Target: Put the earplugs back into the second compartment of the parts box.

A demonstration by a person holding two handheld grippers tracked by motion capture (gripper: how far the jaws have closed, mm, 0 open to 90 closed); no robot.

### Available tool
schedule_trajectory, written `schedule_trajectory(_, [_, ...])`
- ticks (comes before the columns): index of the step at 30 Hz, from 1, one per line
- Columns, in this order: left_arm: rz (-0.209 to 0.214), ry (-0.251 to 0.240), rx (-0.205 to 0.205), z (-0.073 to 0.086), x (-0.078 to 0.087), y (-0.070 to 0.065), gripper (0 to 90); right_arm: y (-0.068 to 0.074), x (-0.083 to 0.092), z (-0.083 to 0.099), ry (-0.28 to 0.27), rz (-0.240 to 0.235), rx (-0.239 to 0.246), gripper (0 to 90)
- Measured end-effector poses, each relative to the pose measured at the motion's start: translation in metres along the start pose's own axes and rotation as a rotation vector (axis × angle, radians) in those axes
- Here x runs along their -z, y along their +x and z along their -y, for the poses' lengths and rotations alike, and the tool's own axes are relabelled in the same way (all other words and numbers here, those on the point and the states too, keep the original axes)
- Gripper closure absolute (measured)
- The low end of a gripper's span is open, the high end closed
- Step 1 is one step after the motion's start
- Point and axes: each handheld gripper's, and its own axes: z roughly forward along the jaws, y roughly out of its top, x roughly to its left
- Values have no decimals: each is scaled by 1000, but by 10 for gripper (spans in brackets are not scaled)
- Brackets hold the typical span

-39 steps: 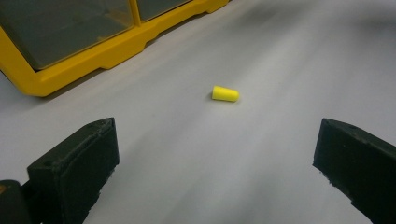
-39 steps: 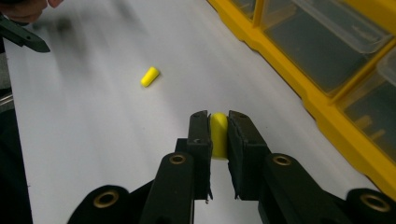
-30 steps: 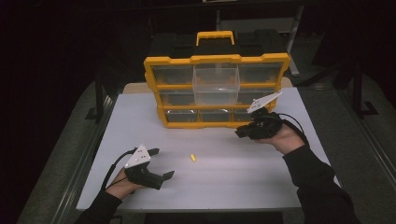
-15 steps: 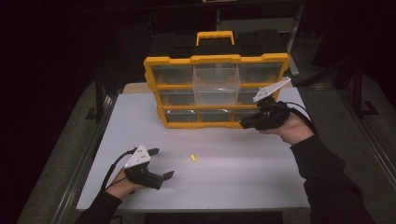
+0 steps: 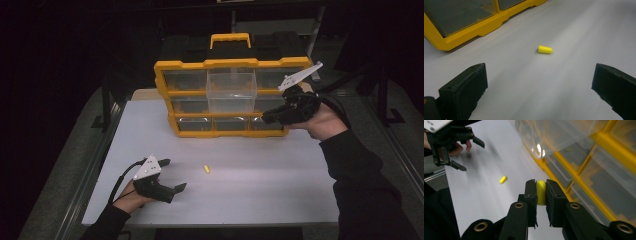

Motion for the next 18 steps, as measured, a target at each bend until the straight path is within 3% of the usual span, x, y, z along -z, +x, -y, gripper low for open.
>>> schedule_trajectory(18, [8, 5, -8, 0, 0, 0, 0, -7, 42, -43, -26, 27, 16, 779])
